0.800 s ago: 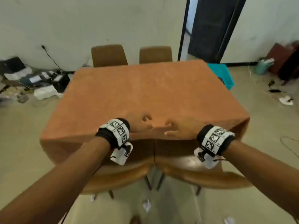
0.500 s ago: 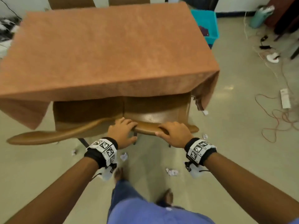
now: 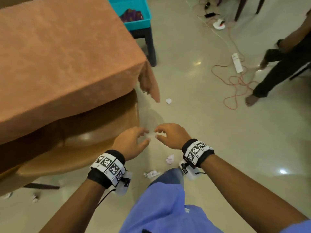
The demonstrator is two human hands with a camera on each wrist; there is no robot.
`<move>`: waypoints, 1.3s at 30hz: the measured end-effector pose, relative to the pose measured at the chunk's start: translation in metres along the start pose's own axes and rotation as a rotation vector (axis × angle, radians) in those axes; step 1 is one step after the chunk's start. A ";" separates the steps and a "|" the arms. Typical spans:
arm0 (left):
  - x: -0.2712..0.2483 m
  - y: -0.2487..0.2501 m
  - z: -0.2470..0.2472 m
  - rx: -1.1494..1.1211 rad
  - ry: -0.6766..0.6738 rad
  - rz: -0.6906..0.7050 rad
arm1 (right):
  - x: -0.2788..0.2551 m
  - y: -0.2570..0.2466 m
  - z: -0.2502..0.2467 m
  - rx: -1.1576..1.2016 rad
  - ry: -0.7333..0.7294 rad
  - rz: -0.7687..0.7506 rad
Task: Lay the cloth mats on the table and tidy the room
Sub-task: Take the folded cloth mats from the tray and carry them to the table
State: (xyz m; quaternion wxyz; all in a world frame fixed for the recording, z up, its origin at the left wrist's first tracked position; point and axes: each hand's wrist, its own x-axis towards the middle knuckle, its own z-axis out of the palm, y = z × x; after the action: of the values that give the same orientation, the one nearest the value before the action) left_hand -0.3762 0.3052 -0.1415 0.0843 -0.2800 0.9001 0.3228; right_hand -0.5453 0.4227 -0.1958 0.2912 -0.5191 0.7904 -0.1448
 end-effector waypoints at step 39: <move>0.704 0.019 -0.115 -0.874 0.366 -0.903 | 0.700 0.356 -0.446 -0.243 -0.527 -0.180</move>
State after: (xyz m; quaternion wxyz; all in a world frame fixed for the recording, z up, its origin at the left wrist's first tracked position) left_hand -0.9673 -0.0717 -0.2767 -0.0648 -0.6894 0.4796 0.5389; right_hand -1.2839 -0.0942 -0.2506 0.4080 -0.6377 0.6501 0.0653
